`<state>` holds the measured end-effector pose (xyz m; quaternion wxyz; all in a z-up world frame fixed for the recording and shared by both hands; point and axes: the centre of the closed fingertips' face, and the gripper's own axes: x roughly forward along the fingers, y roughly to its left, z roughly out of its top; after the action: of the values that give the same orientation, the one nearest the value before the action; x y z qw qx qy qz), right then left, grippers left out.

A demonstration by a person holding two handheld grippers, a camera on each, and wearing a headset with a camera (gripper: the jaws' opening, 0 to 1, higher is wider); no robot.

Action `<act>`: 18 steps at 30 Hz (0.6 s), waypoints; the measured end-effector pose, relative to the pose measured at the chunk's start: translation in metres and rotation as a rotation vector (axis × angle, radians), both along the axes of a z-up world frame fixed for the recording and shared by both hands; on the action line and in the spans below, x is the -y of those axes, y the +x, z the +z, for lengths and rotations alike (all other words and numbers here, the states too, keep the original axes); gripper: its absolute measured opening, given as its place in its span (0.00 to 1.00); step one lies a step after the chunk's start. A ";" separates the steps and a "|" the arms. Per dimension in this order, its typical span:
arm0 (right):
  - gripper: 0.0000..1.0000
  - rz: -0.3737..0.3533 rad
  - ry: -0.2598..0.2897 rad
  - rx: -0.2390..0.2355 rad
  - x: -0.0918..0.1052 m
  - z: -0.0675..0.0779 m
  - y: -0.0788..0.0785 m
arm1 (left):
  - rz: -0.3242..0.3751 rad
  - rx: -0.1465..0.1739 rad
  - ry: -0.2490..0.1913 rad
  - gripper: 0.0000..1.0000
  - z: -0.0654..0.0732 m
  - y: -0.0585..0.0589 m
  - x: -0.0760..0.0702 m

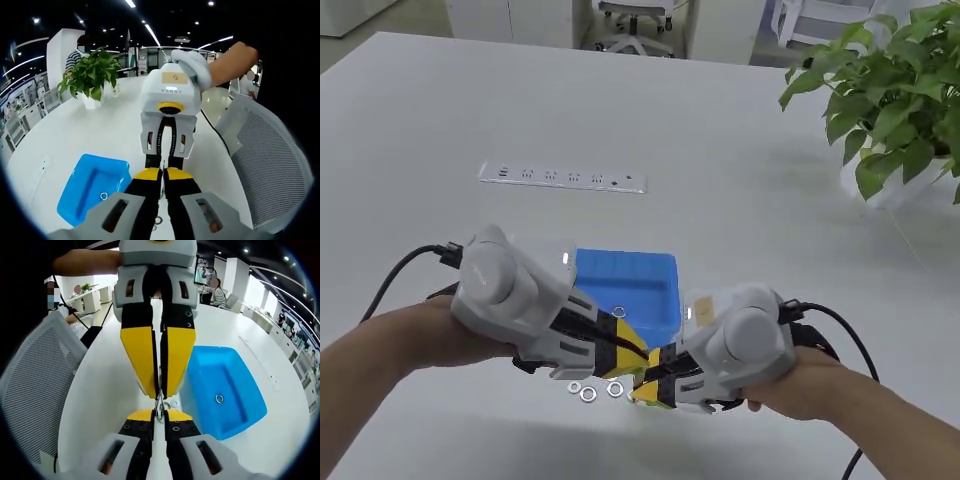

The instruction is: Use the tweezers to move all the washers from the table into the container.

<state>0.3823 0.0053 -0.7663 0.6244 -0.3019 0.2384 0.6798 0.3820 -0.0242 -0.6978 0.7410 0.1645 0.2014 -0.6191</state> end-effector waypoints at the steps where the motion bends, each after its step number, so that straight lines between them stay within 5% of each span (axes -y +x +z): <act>1: 0.08 -0.002 0.004 -0.001 0.000 0.002 0.000 | 0.002 0.003 0.000 0.07 0.000 0.001 0.000; 14: 0.08 -0.001 0.018 0.014 -0.001 0.015 0.003 | 0.031 -0.002 -0.015 0.17 0.005 0.003 -0.007; 18: 0.08 0.001 0.019 0.016 0.000 0.019 0.003 | 0.054 -0.007 -0.027 0.26 0.007 0.005 -0.011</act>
<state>0.3849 0.0049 -0.7468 0.6289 -0.3015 0.2266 0.6799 0.3874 -0.0131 -0.6910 0.7589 0.1468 0.1999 -0.6021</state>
